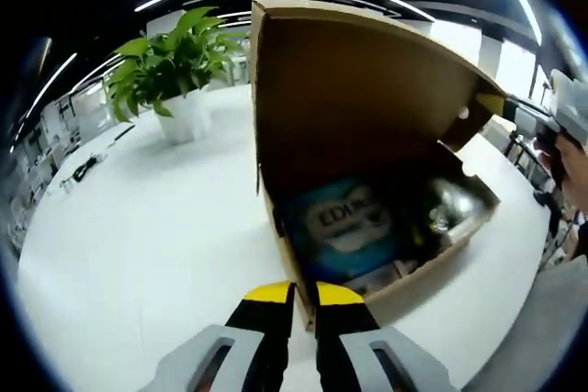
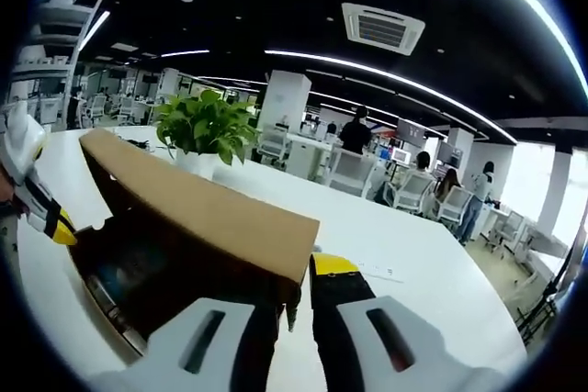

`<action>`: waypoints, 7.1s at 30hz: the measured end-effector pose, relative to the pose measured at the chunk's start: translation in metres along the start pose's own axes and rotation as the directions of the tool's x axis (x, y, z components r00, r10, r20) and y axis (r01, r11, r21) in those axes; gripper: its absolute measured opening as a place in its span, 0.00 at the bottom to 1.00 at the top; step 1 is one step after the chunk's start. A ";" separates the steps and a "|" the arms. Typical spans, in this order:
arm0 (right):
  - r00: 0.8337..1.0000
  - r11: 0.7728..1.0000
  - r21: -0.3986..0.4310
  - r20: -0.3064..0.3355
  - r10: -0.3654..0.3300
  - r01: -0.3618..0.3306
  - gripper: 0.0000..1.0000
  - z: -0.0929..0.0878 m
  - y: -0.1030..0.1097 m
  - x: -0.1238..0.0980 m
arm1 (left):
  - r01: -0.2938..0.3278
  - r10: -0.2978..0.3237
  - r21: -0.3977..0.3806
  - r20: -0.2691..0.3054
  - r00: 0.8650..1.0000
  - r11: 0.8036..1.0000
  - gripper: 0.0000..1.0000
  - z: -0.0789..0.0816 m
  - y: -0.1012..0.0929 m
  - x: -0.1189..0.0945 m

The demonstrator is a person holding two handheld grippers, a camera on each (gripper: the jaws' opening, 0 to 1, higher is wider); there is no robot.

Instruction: Operate the shoe box by opening the lid, removing the specified soft item, and placing it in the target area until the item is outside and the box remains undamaged.

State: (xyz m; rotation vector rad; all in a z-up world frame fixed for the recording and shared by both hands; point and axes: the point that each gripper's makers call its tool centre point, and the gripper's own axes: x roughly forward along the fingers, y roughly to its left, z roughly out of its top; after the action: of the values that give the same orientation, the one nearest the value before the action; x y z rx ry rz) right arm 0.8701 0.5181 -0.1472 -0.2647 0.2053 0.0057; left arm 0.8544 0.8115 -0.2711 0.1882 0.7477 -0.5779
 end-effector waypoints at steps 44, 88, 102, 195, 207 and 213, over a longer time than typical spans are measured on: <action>1.000 0.999 -0.041 0.010 -0.026 0.026 0.02 0.014 -0.020 0.048 | 0.018 -0.018 -0.034 0.000 1.000 0.999 0.08 -0.002 -0.002 -0.002; 1.000 1.000 -0.011 -0.007 -0.019 0.019 0.02 0.011 -0.031 0.097 | 0.037 -0.036 -0.052 0.012 0.999 0.998 0.08 -0.002 0.001 0.001; 0.999 0.999 0.037 -0.032 -0.017 0.018 0.01 0.003 -0.034 0.118 | 0.041 -0.041 -0.066 0.013 0.999 0.997 0.08 -0.003 0.001 0.001; 0.777 0.943 0.329 -0.584 0.235 -0.037 0.01 -0.141 0.000 0.193 | 0.047 -0.042 -0.142 0.037 0.998 0.989 0.08 -0.004 0.003 0.000; 0.751 0.940 0.340 -0.612 0.248 -0.033 0.01 -0.144 0.005 0.184 | 0.046 -0.042 -0.129 0.039 0.998 0.991 0.08 -0.004 0.002 0.000; 0.735 0.936 0.349 -0.626 0.261 -0.035 0.01 -0.149 0.004 0.182 | 0.046 -0.041 -0.127 0.042 0.998 0.991 0.08 -0.003 0.002 0.000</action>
State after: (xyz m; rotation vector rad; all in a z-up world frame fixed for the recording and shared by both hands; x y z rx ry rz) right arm 1.0182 0.4796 -0.3257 0.0900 0.9447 0.0394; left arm 0.8537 0.8142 -0.2739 0.0421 0.7489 -0.5714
